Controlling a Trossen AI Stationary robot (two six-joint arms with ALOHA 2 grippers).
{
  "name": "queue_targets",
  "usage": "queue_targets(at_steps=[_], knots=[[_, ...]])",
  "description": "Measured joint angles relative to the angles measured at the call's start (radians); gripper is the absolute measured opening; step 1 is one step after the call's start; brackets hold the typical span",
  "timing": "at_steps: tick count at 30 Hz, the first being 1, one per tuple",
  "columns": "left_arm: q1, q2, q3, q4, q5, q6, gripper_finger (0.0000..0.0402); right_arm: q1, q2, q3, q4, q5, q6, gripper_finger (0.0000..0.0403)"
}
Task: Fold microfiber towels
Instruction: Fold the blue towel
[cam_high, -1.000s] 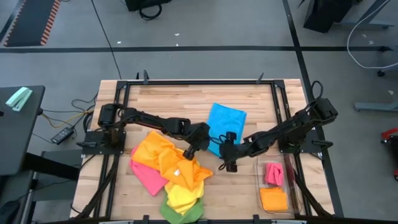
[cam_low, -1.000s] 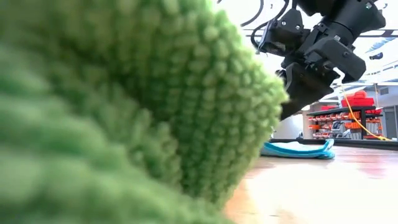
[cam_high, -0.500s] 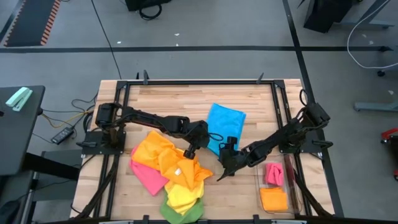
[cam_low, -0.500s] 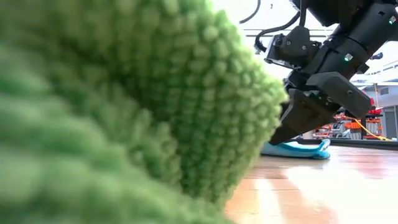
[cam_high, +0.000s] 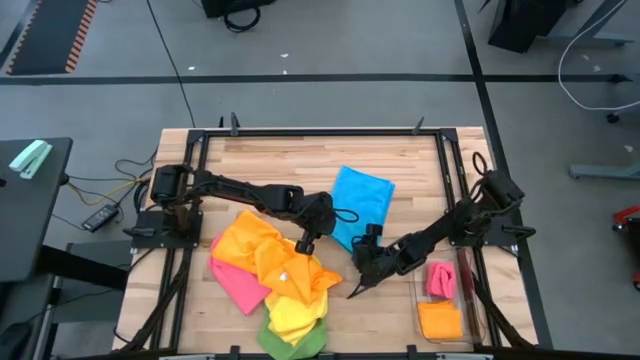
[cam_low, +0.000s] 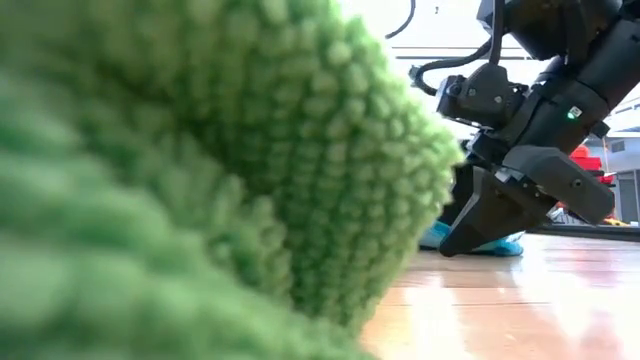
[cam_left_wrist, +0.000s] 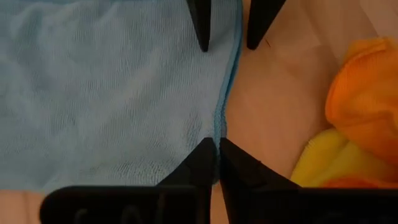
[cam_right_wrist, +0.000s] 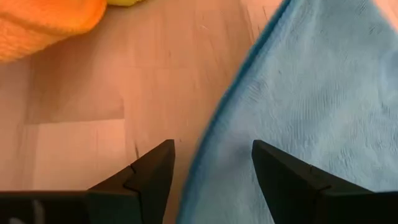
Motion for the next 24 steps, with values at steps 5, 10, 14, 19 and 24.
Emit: queue_targets(at_steps=[5,10,14,19,24], knots=[[0.000,-0.010,0.001,-0.015,0.000,0.000,0.0014,0.017,-0.017,-0.001,-0.086,0.000,0.015,0.0209],[0.000,-0.010,0.001,-0.029,0.000,0.001,0.0014,0.020,-0.031,0.000,-0.157,-0.012,0.001,0.0179],[0.002,-0.010,0.001,-0.033,0.002,0.010,0.0036,0.018,-0.079,-0.005,-0.203,-0.053,-0.024,0.0151],[0.003,-0.010,0.001,-0.031,0.005,0.023,0.0028,0.019,-0.113,-0.005,-0.230,-0.100,0.002,0.0117],[0.002,-0.010,0.000,-0.016,0.016,0.028,0.0010,0.019,-0.112,-0.004,-0.205,-0.185,0.012,0.0052]])
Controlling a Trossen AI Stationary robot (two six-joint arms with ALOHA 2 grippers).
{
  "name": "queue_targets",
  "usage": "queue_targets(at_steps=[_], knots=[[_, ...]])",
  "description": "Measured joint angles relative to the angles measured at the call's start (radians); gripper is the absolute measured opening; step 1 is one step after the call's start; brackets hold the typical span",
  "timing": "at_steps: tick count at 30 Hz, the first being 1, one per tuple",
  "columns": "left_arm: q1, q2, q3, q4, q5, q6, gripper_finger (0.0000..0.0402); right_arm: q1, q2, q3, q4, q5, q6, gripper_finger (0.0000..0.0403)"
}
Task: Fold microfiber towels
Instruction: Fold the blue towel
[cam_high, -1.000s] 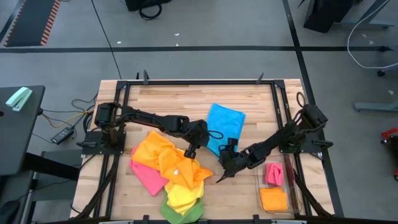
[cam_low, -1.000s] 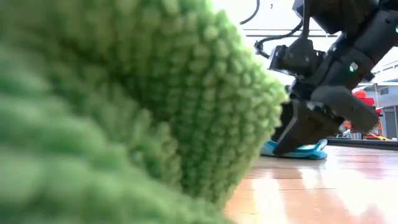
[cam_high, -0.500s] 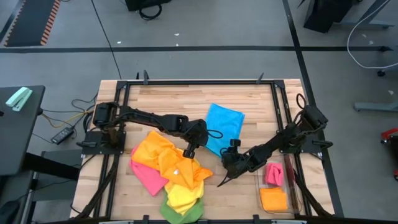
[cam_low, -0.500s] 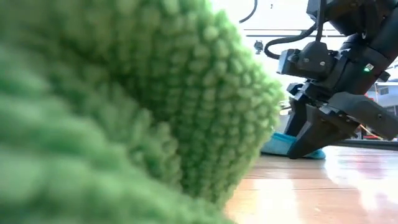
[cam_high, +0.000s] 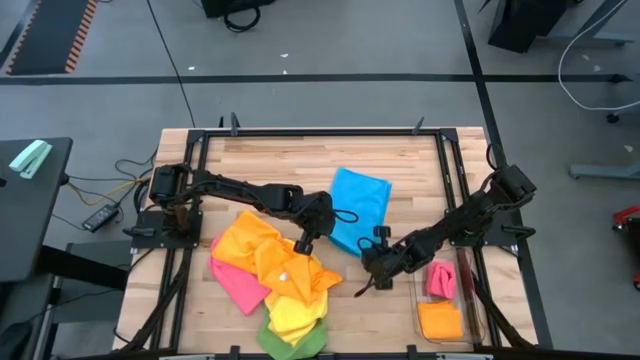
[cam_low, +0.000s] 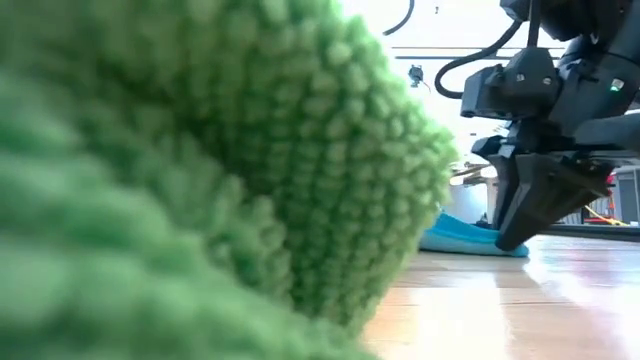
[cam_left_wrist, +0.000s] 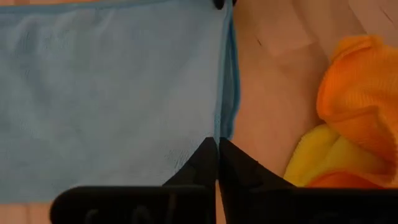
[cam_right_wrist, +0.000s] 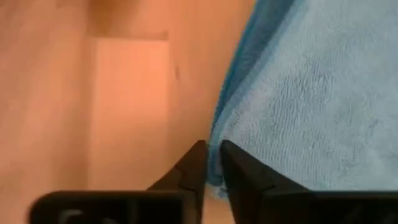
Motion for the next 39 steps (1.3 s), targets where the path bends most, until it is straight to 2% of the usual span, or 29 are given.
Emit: queue_targets(at_steps=[2,4,9,15,19,27,33,39], knots=[[0.000,0.000,0.000,0.000,0.024,0.000,0.0012,0.001,0.000,0.006,-0.001,-0.030,0.001,0.0022],[0.000,0.000,0.000,-0.001,0.087,0.001,0.0021,0.000,0.000,0.020,0.001,-0.070,-0.003,0.0009],[-0.010,0.000,0.000,-0.002,0.211,0.001,0.0037,0.000,-0.001,0.085,0.000,-0.246,-0.014,0.0009],[-0.016,-0.001,0.000,-0.004,0.336,0.007,0.0016,0.000,-0.002,0.164,-0.025,-0.439,-0.043,0.0009],[-0.006,-0.023,0.001,-0.008,0.358,0.032,0.0012,-0.007,-0.002,0.232,-0.122,-0.452,-0.071,0.0009],[0.003,-0.064,0.001,0.006,0.357,0.070,0.0033,-0.020,-0.003,0.367,-0.345,-0.450,-0.071,0.0009],[0.003,-0.092,0.006,0.020,0.354,0.078,0.0018,-0.027,-0.003,0.445,-0.417,-0.448,-0.071,0.0009],[-0.005,-0.120,0.044,-0.095,0.354,0.079,0.0018,-0.020,-0.003,0.513,-0.474,-0.459,-0.071,0.0009]])
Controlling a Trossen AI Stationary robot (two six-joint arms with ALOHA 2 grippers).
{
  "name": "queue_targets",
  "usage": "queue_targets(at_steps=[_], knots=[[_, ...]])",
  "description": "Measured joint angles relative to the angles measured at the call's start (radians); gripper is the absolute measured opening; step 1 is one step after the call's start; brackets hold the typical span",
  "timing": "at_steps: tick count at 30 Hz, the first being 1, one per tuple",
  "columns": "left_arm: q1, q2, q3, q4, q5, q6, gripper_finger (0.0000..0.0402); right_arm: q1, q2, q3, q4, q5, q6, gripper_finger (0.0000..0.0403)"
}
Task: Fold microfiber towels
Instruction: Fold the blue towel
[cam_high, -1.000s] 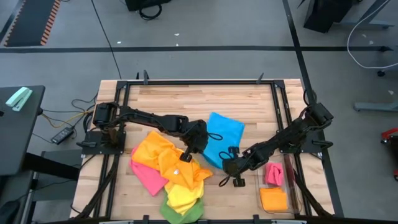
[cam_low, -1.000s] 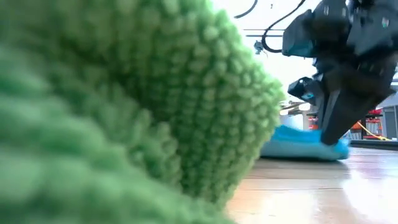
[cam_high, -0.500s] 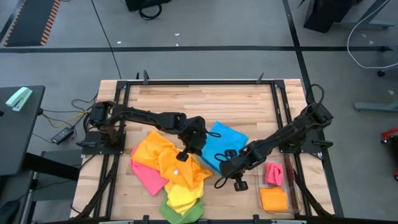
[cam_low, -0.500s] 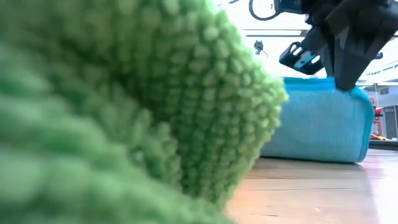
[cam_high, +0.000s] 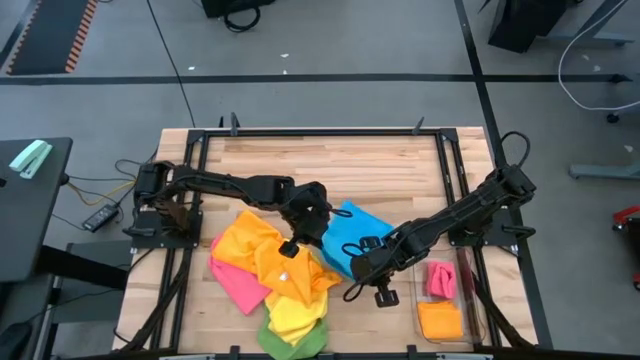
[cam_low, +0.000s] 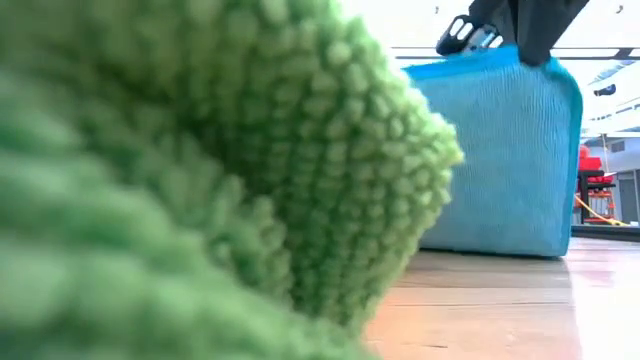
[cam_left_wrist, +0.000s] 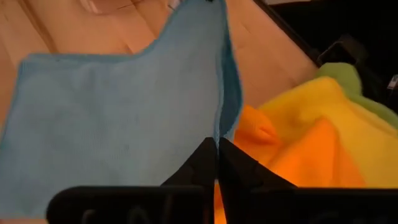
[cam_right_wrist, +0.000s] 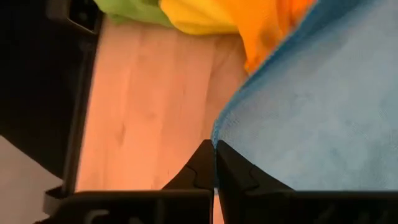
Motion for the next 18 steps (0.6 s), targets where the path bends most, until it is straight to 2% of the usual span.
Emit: queue_targets(at_steps=[5,9,14,18], knots=[[-0.005,-0.028,0.011,-0.014,0.001,0.014,0.0031,0.002,-0.022,0.045,-0.043,0.001,-0.003,0.0009],[0.007,-0.052,0.010,-0.010,0.000,0.031,0.0024,0.001,-0.049,0.076,-0.106,0.021,-0.030,0.0009],[0.033,-0.062,0.010,0.000,0.000,0.034,0.0013,-0.017,-0.090,0.073,-0.141,0.037,-0.030,0.0009],[0.055,-0.062,0.010,0.024,-0.001,0.036,0.0023,-0.028,-0.094,0.072,-0.176,0.039,-0.024,0.0009]])
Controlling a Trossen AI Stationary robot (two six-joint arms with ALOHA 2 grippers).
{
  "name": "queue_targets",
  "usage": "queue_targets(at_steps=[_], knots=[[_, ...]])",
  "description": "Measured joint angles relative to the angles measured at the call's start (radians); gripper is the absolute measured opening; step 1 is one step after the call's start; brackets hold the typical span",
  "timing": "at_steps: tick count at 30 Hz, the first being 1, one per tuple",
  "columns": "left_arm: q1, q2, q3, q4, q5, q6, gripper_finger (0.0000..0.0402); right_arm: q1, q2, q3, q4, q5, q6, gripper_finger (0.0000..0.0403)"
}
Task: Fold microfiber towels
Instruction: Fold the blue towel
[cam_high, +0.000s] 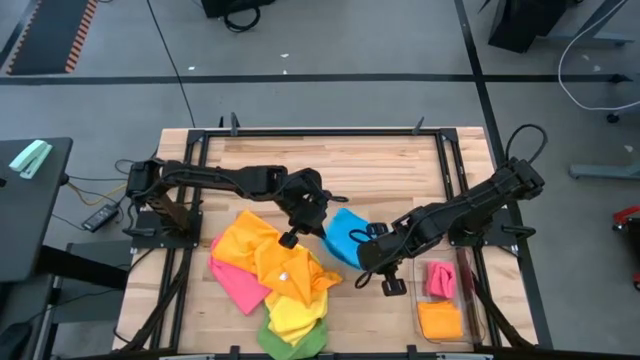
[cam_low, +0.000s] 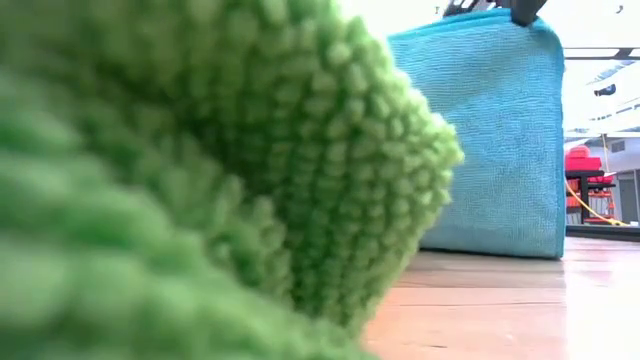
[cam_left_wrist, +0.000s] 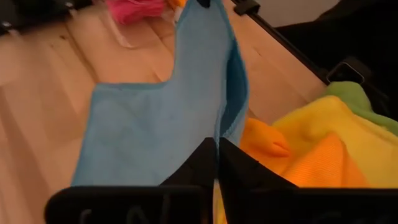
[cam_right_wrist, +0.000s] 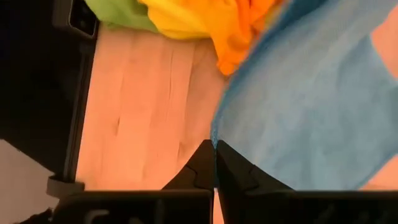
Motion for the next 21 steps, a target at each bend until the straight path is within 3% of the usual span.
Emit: queue_targets(at_steps=[5,12,21], knots=[[0.029,0.000,0.000,0.033,-0.004,0.006,0.0033,-0.021,-0.002,-0.001,-0.047,0.016,-0.011,0.0009],[0.050,0.037,0.000,0.036,-0.017,0.031,0.0014,-0.082,-0.002,-0.067,-0.049,0.018,-0.034,0.0009],[0.057,0.125,-0.001,0.066,-0.137,0.068,0.0031,-0.128,0.000,-0.148,-0.014,0.003,-0.039,0.0009]])
